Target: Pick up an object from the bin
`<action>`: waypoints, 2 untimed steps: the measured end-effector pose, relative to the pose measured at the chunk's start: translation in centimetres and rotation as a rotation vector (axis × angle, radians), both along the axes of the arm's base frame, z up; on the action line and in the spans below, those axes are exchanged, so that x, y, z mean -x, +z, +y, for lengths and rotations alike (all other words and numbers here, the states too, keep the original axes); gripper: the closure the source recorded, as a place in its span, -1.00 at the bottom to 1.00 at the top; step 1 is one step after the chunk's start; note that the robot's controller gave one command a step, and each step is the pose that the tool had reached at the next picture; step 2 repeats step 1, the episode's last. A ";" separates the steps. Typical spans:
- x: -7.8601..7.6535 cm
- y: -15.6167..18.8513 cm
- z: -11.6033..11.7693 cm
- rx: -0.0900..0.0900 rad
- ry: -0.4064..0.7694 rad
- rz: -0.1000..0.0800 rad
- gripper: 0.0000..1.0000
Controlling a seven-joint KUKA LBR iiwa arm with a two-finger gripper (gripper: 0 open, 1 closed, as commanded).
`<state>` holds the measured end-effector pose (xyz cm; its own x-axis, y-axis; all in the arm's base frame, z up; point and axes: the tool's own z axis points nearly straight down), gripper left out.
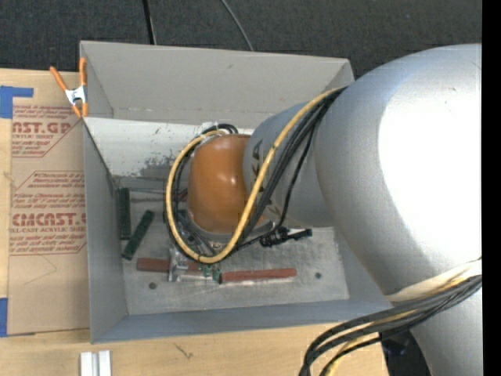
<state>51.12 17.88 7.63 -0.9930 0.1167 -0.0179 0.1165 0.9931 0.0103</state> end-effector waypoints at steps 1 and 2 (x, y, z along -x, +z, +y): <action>-0.1 17.6 -1.5 0.006 0.049 0.010 1.00; -0.1 17.6 -1.5 0.006 0.049 0.010 1.00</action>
Offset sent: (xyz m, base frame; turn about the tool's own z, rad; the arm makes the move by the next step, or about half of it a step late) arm 0.0000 0.0000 0.0000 0.0000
